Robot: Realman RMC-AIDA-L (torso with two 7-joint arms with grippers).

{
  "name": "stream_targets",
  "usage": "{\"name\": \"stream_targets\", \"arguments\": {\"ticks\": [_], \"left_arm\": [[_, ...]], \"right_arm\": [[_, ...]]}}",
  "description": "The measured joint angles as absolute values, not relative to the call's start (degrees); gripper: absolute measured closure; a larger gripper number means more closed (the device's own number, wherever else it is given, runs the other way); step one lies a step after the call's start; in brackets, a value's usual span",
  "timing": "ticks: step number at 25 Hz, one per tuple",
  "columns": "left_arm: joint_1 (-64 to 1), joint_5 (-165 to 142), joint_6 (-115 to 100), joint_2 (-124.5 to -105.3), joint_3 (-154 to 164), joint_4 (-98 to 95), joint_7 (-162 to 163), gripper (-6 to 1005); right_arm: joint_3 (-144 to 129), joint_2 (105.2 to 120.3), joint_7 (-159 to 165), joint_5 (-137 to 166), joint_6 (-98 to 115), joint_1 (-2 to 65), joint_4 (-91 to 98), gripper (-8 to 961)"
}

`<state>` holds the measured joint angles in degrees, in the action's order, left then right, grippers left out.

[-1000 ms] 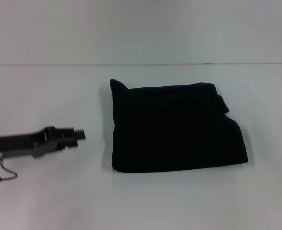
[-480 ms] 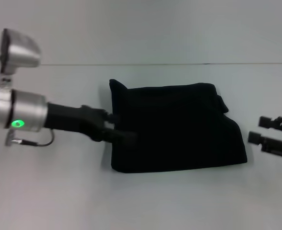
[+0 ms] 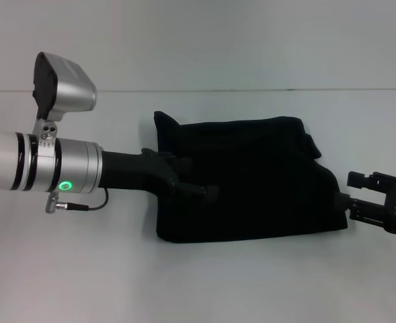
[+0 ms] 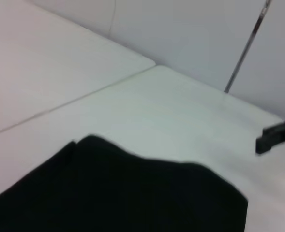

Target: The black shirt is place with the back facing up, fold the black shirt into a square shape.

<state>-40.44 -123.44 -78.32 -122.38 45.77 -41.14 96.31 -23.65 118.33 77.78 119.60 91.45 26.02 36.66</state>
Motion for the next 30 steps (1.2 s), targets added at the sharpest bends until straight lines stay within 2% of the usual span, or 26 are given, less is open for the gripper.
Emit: {"name": "stream_targets", "arguments": {"ticks": [6, 30], "left_arm": [[-38.22, -119.26, -78.67, -123.71, 45.95, -41.14, 92.68, 63], [-36.96, -118.41, -81.30, -123.92, 46.69, -39.81, 90.30, 65]], "right_arm": [[-23.36, 118.59, 74.79, 119.36, 90.45, 26.66, 33.45, 240], [-26.89, 118.44, 74.97, 119.48, 88.48, 27.90, 32.62, 240]]}}
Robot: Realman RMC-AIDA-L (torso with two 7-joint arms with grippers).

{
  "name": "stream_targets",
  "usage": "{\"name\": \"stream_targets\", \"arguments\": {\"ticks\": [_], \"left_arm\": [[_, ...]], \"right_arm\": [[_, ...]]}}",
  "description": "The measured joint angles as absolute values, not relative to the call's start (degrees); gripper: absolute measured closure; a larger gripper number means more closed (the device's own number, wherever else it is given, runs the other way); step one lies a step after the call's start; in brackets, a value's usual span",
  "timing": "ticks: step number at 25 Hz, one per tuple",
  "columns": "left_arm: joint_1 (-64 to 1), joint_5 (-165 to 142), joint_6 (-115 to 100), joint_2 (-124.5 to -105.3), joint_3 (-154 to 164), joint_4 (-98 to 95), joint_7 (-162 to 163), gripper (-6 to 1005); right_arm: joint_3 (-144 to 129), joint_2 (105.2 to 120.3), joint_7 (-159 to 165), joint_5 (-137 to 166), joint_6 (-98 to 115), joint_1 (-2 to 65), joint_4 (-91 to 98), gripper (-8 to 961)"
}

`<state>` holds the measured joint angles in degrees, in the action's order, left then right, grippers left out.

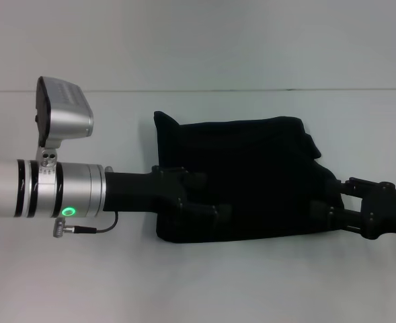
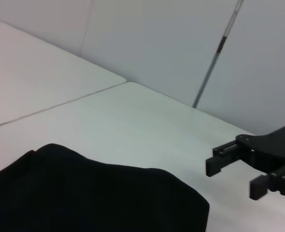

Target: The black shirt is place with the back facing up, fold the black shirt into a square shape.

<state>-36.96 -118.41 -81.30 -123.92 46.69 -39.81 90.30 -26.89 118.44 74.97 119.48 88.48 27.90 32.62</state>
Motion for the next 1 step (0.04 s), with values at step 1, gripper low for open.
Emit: {"name": "stream_targets", "arguments": {"ticks": [1], "left_arm": [[-36.94, -118.42, -81.35, -123.93, 46.85, -39.81, 90.18, 65]], "right_arm": [[-26.89, 118.49, 74.99, 119.49, 88.30, 27.92, 32.61, 240]]}}
